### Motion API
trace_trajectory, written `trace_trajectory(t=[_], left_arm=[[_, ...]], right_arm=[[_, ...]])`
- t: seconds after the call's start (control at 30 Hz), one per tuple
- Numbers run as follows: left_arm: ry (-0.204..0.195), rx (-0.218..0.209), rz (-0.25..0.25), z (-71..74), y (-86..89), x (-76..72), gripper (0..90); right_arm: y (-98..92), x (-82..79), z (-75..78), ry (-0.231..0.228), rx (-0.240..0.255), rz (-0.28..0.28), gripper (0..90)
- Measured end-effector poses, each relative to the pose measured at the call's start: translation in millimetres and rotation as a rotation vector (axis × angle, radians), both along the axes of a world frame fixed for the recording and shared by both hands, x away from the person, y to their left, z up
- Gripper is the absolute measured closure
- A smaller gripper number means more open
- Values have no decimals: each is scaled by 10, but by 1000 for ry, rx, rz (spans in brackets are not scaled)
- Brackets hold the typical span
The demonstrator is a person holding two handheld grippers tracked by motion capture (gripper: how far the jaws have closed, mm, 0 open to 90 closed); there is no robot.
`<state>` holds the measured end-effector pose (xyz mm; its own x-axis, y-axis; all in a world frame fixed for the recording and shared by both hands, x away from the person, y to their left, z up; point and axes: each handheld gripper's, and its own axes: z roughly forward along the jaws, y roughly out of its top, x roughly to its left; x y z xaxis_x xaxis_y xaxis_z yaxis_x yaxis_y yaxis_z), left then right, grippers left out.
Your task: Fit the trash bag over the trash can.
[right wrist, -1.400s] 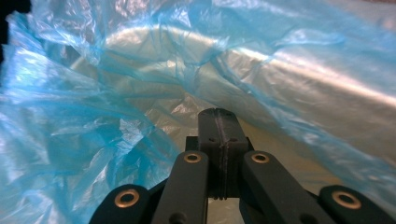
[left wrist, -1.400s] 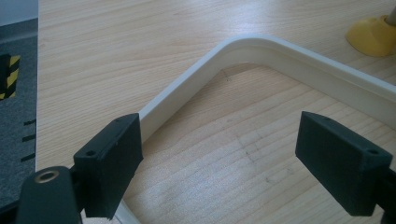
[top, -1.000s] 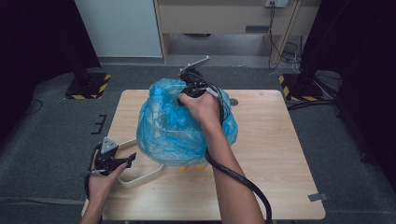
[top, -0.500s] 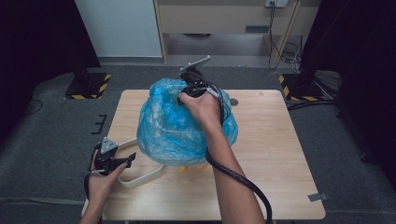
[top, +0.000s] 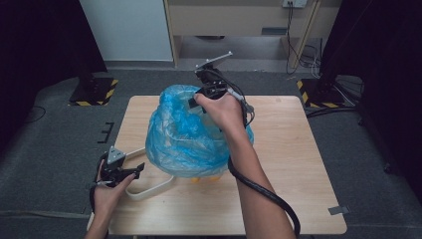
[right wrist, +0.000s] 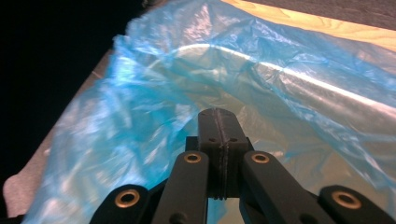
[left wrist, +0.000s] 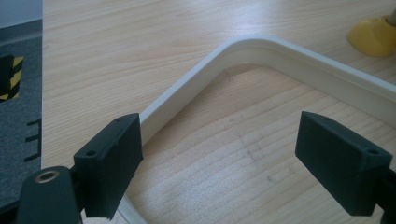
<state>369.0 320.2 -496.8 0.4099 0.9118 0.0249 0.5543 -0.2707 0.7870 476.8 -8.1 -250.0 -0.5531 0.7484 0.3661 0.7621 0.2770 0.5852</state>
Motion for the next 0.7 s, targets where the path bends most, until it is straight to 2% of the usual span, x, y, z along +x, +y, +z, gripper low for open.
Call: trace_trajectory(t=[0.37,0.7], left_arm=[[0,3,2,-1,2,-5,141],[1,7,3,-7,12,-5,141]], right_arm=[[-231,-109,178,-17,43,14,900],[-507,-166,221,-31,72,-5,900]])
